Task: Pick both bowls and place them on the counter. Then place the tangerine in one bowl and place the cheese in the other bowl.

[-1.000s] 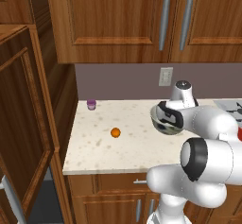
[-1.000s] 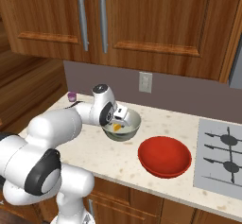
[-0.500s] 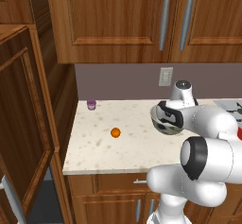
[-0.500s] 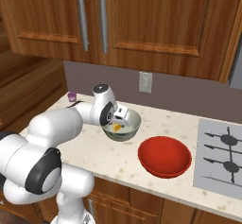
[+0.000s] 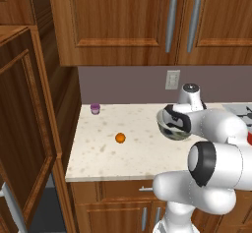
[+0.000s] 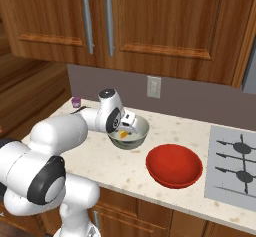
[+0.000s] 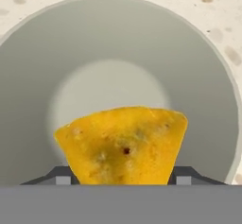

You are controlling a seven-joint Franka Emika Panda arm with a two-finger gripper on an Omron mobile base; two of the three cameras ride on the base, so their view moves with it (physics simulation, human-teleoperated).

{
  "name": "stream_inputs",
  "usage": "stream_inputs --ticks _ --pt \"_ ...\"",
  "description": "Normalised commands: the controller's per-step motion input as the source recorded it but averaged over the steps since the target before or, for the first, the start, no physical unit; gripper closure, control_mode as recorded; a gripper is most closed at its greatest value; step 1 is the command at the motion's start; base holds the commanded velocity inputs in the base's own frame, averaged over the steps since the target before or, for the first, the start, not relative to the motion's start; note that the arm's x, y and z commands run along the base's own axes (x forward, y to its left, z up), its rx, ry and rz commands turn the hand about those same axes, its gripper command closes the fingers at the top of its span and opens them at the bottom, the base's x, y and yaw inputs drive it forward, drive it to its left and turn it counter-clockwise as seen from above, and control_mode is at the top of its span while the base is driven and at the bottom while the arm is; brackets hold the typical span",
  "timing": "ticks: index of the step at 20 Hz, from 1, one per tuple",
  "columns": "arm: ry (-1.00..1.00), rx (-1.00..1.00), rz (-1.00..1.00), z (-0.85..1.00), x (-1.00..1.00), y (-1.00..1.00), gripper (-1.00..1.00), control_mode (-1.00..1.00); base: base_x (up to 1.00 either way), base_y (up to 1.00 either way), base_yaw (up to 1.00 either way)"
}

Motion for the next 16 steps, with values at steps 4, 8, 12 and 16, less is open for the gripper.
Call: stream_inputs --ticks 4,8,12,16 --pt "0.0 0.0 0.01 0.0 0.0 0.0 -1.0 -1.0 0.0 0.0 0.0" --pt "0.0 0.0 0.0 0.0 -0.02 0.0 -1.0 -1.0 0.0 0.0 0.0" --pt "0.0 0.0 0.0 0.0 -0.03 0.0 -1.0 -1.0 0.0 0.0 0.0" --pt "-0.01 0.0 0.02 0.1 -0.1 0.0 -1.0 -1.0 0.0 0.0 0.0"
